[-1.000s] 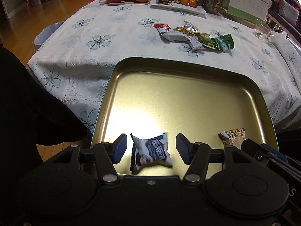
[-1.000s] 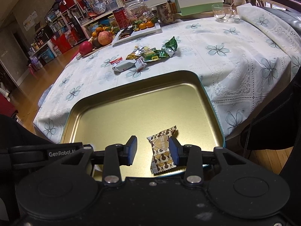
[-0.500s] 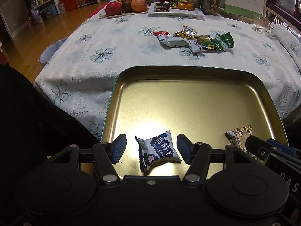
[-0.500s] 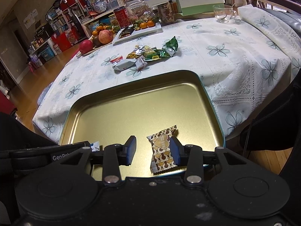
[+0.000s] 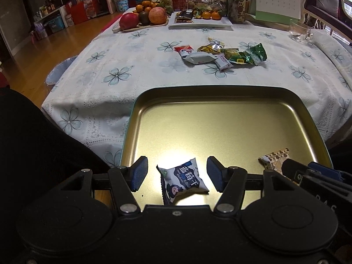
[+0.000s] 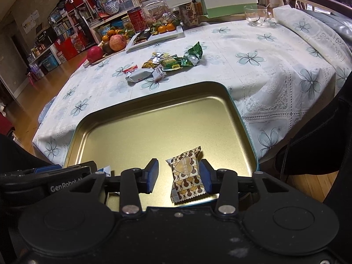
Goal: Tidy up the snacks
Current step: 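Move both open tools back to the remaining snack packets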
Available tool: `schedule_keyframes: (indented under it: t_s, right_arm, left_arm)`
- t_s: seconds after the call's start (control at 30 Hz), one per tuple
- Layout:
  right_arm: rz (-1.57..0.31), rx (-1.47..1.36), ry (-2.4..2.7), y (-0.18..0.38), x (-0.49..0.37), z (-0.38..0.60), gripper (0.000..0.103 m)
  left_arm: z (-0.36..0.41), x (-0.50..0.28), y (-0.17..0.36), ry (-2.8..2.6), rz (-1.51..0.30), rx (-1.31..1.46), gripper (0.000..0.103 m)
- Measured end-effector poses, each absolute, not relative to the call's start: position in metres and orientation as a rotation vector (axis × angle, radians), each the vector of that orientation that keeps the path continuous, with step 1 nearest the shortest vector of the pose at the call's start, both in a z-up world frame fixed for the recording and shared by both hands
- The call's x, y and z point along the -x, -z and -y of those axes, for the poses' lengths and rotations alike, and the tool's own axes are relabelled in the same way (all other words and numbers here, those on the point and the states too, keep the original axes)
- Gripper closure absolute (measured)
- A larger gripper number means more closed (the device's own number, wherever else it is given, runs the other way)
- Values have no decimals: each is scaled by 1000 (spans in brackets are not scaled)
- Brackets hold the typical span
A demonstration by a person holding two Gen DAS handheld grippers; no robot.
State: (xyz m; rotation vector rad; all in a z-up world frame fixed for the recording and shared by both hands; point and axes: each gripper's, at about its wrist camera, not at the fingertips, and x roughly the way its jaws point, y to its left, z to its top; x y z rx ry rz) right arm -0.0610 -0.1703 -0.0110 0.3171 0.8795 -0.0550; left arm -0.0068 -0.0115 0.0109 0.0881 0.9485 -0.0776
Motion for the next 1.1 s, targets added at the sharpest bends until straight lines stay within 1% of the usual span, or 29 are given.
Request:
schedule_keyframes:
  t_s: [0.47, 0.67, 0.87, 1.1]
  right_arm:
    - [-906, -300, 32, 14, 57, 168, 59]
    - [-923, -294, 100, 16, 56, 168, 59]
    - [-1015, -285, 82, 17, 43, 171, 59]
    - [-1124, -257, 17, 15, 25, 175, 59]
  left_arm:
    - [8, 3, -4, 140, -1035, -22, 41]
    - [3, -2, -2, 118, -1076, 21, 41]
    - [0, -12, 0, 90, -1141, 42, 41]
    - [-6, -27, 5, 49, -1267, 52, 41]
